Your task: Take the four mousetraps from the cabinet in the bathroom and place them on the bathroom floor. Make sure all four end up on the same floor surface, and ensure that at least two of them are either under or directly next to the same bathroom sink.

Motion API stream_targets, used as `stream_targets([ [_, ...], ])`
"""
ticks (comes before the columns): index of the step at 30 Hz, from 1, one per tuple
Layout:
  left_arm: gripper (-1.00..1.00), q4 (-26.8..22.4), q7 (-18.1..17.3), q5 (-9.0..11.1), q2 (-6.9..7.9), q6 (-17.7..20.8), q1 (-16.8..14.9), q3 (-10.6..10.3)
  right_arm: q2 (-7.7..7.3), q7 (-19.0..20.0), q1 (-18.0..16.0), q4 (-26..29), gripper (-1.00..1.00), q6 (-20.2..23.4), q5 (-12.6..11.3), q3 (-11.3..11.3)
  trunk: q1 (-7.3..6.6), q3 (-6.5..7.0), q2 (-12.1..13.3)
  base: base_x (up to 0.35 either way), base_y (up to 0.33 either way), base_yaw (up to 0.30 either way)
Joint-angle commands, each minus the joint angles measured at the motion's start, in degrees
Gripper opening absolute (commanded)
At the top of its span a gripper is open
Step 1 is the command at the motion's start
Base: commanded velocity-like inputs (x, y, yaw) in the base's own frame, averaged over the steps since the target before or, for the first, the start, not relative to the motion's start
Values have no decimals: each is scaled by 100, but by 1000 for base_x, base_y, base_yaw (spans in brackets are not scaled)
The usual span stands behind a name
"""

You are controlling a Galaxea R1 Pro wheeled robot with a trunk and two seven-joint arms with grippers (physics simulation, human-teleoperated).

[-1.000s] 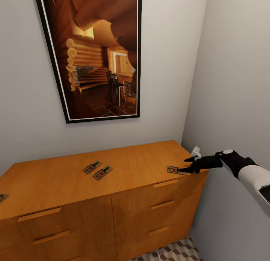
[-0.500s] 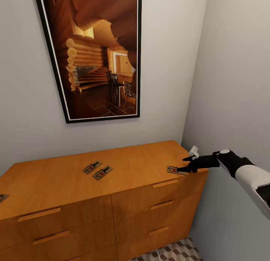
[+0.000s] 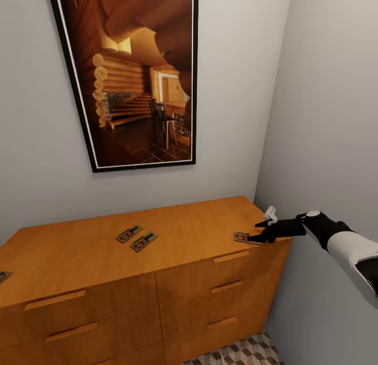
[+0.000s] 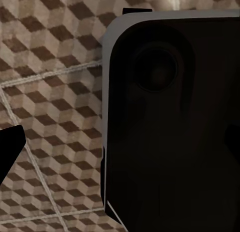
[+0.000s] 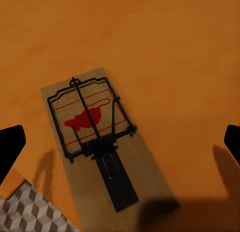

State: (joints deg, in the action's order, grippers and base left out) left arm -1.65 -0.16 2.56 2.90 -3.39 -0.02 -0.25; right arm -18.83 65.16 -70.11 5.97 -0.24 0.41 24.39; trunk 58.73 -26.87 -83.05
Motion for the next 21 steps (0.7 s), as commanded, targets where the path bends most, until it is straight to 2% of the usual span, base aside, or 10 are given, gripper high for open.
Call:
stream_targets([
  [1, 100, -2, -2, 26, 0, -13, -1, -6, 14, -25, -3, -22, 100, -2, 7, 5, 0, -5, -3, 0, 0, 0],
  [8, 100, -2, -2, 25, 0, -13, -1, -6, 49, -279, -3, -73, 100, -10, 11, 5, 0, -5, -3, 0, 0, 0],
  [21, 100, -2, -2, 25, 0, -13, 0, -6, 47, -348, -3, -78, 100, -11, 21, 5, 0, -5, -3, 0, 0, 0],
])
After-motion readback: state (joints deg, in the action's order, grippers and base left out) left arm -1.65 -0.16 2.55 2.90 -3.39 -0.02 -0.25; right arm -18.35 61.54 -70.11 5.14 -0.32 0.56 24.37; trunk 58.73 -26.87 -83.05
